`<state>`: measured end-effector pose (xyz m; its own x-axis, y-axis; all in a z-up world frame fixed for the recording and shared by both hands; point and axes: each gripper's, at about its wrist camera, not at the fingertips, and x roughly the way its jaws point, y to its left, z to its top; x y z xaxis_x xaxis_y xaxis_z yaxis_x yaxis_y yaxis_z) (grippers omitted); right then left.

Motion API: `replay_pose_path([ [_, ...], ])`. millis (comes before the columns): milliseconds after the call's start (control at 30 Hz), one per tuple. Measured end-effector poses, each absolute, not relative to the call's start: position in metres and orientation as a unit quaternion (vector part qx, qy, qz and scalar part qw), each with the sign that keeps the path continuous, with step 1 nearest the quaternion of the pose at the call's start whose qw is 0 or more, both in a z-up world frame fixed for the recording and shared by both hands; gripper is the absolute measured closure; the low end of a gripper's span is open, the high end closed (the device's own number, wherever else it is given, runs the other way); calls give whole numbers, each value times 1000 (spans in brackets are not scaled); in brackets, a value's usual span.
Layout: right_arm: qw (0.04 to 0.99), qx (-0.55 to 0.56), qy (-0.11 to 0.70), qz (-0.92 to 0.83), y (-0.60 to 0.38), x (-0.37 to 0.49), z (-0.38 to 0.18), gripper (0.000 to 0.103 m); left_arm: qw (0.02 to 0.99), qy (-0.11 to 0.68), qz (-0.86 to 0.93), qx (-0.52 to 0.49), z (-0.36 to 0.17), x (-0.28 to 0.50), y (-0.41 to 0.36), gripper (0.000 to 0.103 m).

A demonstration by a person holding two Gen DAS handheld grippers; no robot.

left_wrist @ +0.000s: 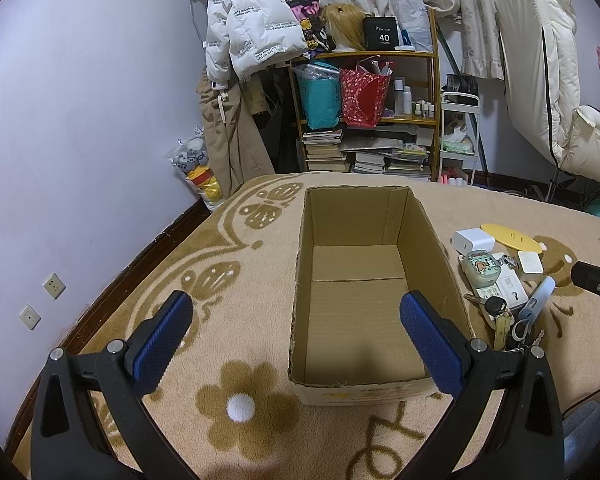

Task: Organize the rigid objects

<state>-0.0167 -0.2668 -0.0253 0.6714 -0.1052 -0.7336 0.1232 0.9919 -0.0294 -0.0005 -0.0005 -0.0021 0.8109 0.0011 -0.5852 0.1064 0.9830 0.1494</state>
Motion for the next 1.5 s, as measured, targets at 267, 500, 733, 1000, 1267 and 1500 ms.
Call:
replay_pose_path([
  [267, 914, 10, 401, -63, -265, -17, -20, 0, 947, 308, -27, 90, -4, 0, 1, 0],
  [500, 916, 10, 397, -62, -264, -18, -27, 0, 946, 310, -29, 91, -4, 1, 1, 0],
  [733, 916, 9, 397, -62, -267, -19, -26, 0, 945, 312, -26, 93, -6, 2, 1, 0],
  [1000, 915, 9, 398, -63, -265, -18, -25, 0, 945, 312, -26, 93, -6, 2, 1, 0],
  [1267, 915, 8, 399, -64, -265, -18, -26, 0, 945, 312, -27, 93, -6, 2, 1, 0],
  [1500, 915, 7, 399, -63, -265, -18, -26, 0, 945, 313, -26, 94, -5, 2, 1, 0],
])
